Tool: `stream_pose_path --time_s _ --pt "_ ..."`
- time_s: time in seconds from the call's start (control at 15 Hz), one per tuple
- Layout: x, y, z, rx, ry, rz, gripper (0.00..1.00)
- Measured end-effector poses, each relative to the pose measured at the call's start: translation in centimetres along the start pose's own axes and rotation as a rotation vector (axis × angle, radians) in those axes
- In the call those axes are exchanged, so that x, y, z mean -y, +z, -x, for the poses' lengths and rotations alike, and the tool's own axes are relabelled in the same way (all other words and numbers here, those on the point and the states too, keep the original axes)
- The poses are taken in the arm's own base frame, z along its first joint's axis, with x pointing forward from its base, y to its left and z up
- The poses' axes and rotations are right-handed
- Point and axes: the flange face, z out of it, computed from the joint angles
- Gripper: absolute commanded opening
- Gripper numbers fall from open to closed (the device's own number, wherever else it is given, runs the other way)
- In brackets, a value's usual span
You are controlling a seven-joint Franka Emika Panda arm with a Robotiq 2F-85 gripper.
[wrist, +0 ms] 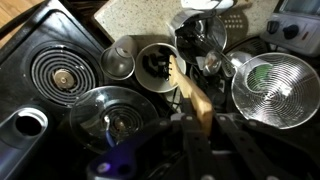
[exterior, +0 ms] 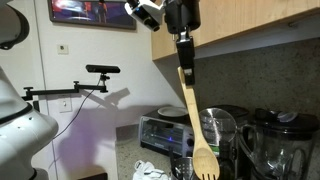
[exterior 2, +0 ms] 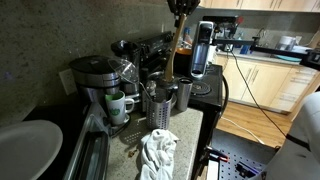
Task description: Use the wooden fork to stir the pot and put it back
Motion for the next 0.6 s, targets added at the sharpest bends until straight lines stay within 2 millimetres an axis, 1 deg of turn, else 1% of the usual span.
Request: stream_pose_path --time_s 0.13,0.27,0.4,0.6 --pt "-1.4 2.6 -1.2 0.024 0.033 0.015 0.07" --pt "-2.3 5.8 -2.4 0.024 0.057 0.018 0.07" --pt "-2.6 8.9 -3.4 0.007 0.07 0.016 0.07" --pt "-2.2 13.0 -4.3 -0.013 0.082 0.009 0.07"
